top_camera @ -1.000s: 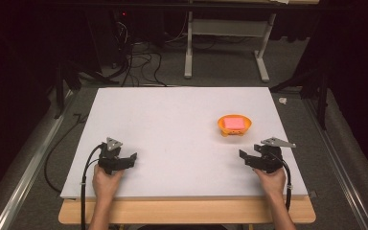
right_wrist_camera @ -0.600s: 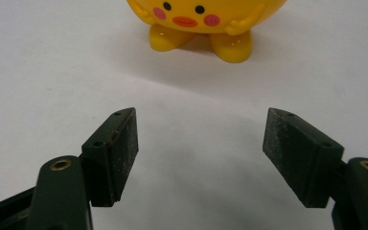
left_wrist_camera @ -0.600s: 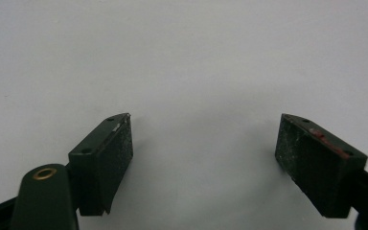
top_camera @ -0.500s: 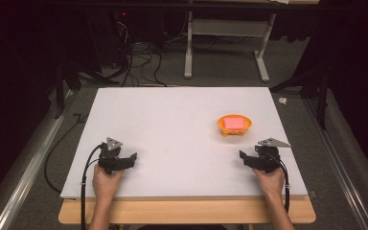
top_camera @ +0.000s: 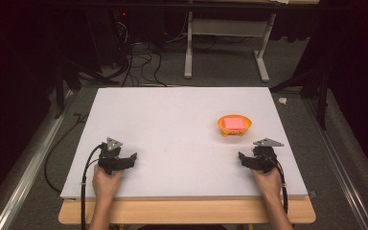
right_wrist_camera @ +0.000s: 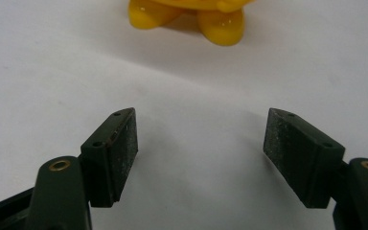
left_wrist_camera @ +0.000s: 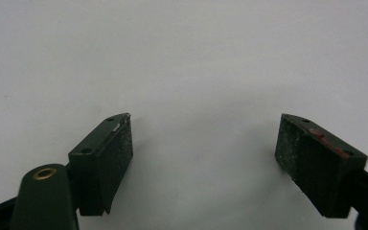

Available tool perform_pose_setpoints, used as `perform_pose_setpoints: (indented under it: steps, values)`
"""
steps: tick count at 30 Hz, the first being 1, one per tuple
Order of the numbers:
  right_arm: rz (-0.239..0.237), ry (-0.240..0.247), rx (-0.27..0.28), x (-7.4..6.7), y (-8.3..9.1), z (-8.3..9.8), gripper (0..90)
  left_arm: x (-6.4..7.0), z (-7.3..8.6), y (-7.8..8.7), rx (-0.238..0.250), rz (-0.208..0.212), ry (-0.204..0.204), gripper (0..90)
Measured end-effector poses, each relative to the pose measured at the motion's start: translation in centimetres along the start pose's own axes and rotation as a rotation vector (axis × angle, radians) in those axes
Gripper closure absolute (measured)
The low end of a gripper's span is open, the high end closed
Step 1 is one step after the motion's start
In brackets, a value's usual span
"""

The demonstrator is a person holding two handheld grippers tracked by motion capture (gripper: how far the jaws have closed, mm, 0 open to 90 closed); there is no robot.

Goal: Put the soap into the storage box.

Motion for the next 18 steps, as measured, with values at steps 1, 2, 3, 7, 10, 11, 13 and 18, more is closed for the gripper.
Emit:
perform_pose_setpoints:
  steps: [1,2,3,7,10,11,13,18]
  values:
    - [-0.002,-0.001,-0.003,0.02,0.01,0.02,27.5,0.01,0.0,0.0,0.0,0.0,0.0,21.0]
    - [-0.002,-0.001,-0.003,0.02,0.01,0.02,27.5,0.01,0.0,0.0,0.0,0.0,0.0,21.0]
    - [-0.006,-0.004,-0.002,0.05,0.01,0.04,27.6,0.01,0.0,0.01,0.0,-0.001,-0.002,21.0]
    - [-0.003,-0.005,0.0,0.03,0.0,0.05,27.5,0.0,0.01,0.01,-0.001,0.001,0.0,21.1]
    - [-0.003,-0.005,0.001,0.03,0.0,0.06,27.5,0.0,0.0,0.01,-0.001,0.001,0.0,21.2]
    - [-0.003,-0.005,0.001,0.03,0.0,0.06,27.5,0.0,0.0,0.0,-0.001,0.001,0.0,21.2]
    - [-0.005,-0.006,-0.001,0.03,0.02,0.06,27.5,0.0,0.0,0.0,-0.001,0.002,0.001,21.1]
    - [-0.006,-0.006,-0.001,0.07,-0.01,0.04,27.5,0.0,0.0,0.0,-0.001,0.002,0.001,21.2]
Point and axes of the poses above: each handheld gripper's, and its own axes: y roughly backward along the jaws, z roughly out of its underside, x roughly to its right, the point moved 6 cm from there along -y, roughly forward along the jaws, and after that the axes turned 6 degrees about -z, right-handed, at the moved point
